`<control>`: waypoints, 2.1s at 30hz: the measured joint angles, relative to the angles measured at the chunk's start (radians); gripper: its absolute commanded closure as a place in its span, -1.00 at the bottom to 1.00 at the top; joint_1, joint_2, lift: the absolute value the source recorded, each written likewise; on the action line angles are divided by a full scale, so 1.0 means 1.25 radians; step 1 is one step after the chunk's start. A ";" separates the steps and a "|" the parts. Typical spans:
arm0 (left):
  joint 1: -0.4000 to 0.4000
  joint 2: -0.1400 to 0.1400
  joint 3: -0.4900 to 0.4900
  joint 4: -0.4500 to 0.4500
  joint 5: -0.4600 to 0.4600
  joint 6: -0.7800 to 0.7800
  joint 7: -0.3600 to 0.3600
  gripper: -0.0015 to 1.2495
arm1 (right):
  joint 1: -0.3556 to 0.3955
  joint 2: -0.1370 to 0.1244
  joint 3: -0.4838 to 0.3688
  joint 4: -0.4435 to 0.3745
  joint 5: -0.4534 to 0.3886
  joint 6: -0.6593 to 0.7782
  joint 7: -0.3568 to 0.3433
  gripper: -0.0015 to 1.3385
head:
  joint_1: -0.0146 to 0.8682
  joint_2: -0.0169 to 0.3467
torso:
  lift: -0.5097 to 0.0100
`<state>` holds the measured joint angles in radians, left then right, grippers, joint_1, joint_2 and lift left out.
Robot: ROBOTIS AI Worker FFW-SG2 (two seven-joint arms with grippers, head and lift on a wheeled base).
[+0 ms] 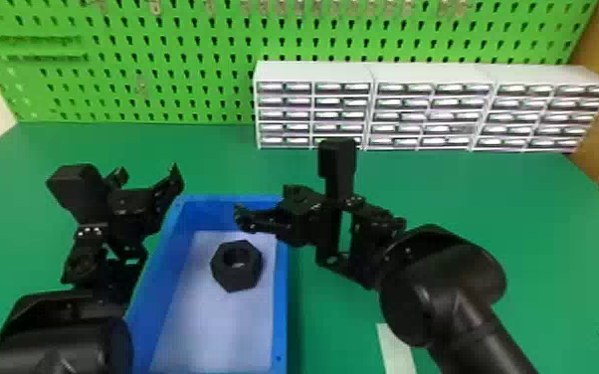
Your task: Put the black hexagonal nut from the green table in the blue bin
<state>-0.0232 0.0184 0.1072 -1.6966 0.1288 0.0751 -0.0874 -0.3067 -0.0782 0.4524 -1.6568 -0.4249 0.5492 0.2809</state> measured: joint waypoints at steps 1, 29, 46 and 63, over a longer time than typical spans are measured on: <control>0.000 0.000 0.000 0.000 0.000 0.000 0.000 -0.50 | 0.001 0.000 -0.009 -0.002 0.006 0.000 0.000 -0.88 | 0.59 -0.63 | 0.59; 0.002 0.000 -0.002 0.000 0.000 0.000 0.000 -0.50 | 0.041 0.008 -0.246 -0.088 0.160 -0.004 0.000 -0.88 | 0.59 -0.63 | 0.59; 0.002 0.000 -0.002 0.000 0.000 0.000 0.000 -0.50 | 0.082 0.004 -0.399 -0.150 0.237 -0.009 -0.001 -0.88 | 0.59 -0.63 | 0.59; 0.000 0.000 -0.004 0.000 0.001 0.000 0.000 -0.50 | 0.167 0.013 -0.467 -0.164 0.309 -0.162 -0.001 -0.88 | 0.59 -0.63 | 0.59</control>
<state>-0.0232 0.0184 0.1028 -1.6966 0.1298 0.0751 -0.0874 -0.0979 -0.0614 -0.1310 -1.8622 -0.0393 0.3471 0.2791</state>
